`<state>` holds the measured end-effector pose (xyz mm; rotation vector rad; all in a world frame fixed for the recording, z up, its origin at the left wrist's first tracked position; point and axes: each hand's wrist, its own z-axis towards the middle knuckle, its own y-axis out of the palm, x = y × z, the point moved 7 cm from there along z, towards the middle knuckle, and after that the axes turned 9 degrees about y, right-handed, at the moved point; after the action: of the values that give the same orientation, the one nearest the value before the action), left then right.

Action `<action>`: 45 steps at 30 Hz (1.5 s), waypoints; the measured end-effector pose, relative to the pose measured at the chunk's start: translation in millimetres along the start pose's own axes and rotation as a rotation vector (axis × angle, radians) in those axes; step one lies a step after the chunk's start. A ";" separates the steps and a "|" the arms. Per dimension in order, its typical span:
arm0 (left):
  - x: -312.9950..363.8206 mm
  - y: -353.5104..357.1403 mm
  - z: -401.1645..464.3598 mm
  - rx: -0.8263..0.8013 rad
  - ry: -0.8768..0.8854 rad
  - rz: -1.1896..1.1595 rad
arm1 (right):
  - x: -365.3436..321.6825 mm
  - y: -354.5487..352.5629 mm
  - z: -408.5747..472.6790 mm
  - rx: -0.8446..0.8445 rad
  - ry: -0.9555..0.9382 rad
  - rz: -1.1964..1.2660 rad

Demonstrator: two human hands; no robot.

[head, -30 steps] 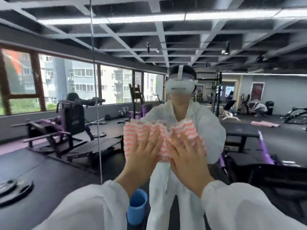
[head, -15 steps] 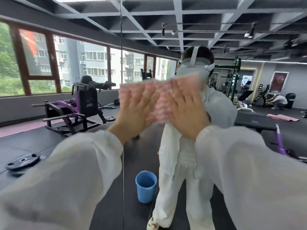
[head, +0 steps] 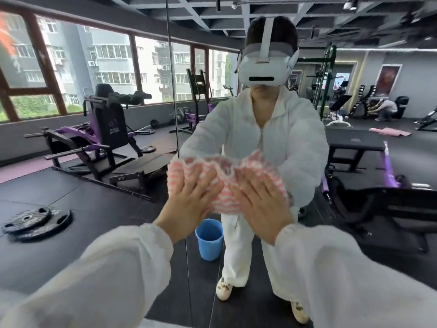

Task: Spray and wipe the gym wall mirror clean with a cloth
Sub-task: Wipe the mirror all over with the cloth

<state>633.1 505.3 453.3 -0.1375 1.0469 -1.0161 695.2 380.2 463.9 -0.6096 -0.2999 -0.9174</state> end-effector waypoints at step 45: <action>107.7 -93.4 190.4 0.377 0.245 0.042 | 226.5 -35.8 -81.4 -0.159 0.251 -0.149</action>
<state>732.8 305.5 535.2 0.3229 1.0532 -1.1940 797.2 167.3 523.1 -0.6165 -0.0469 -1.1566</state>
